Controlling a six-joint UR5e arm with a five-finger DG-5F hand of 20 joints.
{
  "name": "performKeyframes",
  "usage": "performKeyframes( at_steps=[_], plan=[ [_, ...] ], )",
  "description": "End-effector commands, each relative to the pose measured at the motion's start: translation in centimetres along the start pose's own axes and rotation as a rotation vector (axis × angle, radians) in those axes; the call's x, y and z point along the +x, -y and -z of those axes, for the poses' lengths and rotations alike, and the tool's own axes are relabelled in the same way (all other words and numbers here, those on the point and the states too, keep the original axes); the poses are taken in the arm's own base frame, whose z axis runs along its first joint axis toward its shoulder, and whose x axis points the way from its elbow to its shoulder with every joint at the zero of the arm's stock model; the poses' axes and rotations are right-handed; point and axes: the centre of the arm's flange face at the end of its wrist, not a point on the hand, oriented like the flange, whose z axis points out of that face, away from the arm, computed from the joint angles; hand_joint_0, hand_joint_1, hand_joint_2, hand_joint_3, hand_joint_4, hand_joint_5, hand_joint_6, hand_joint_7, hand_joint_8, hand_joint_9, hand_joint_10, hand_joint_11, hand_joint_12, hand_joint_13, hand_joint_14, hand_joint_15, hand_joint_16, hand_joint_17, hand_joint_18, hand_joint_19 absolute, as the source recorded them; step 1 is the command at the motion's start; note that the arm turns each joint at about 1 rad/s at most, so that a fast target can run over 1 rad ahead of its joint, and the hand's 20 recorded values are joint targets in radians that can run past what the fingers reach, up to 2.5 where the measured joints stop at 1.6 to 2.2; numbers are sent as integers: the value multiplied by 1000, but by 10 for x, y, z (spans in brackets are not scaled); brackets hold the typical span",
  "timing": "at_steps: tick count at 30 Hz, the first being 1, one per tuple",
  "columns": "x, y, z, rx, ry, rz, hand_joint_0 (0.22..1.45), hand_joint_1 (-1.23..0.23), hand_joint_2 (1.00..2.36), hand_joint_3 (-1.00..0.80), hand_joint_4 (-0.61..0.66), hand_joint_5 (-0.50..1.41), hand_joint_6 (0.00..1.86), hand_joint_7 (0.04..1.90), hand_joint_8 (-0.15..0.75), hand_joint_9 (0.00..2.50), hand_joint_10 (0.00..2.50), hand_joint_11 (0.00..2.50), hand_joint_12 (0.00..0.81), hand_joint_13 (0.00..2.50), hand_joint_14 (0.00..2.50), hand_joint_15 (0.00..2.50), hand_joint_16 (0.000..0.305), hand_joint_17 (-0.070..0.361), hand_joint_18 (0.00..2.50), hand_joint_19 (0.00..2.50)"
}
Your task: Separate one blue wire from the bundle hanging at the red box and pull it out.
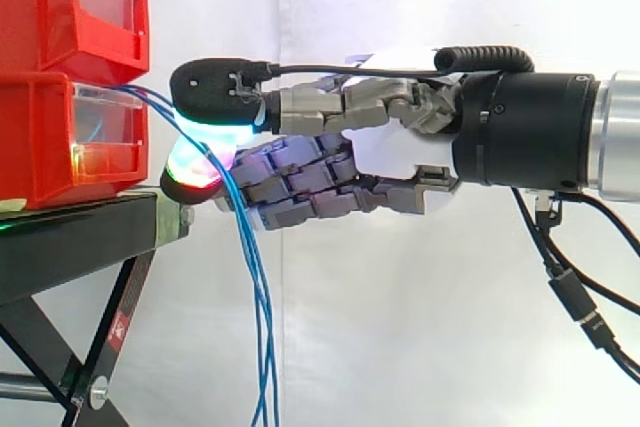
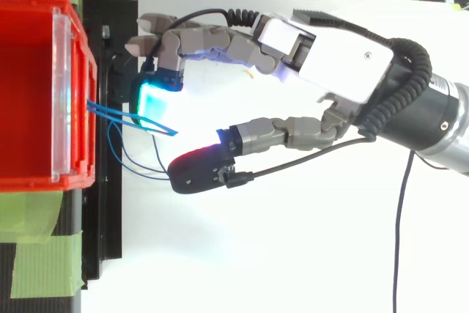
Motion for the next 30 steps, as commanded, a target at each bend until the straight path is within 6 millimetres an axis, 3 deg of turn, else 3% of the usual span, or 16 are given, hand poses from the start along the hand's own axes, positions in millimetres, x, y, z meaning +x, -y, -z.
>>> performKeyframes(
  at_steps=[1, 30],
  plan=[
    [0, -1, -1, -8, 5, 12, 651, -687, 1010, -400, 232, -138, 509, 1341, 297, 421, 5, 162, 329, 208, 2, 79, 48, 108, 131, 239],
    [0, 4, 3, 24, -19, 36, 658, -700, 1010, -391, 231, -149, 558, 1275, 298, 440, 5, 176, 331, 238, 3, 100, 47, 106, 166, 264]
  ],
)
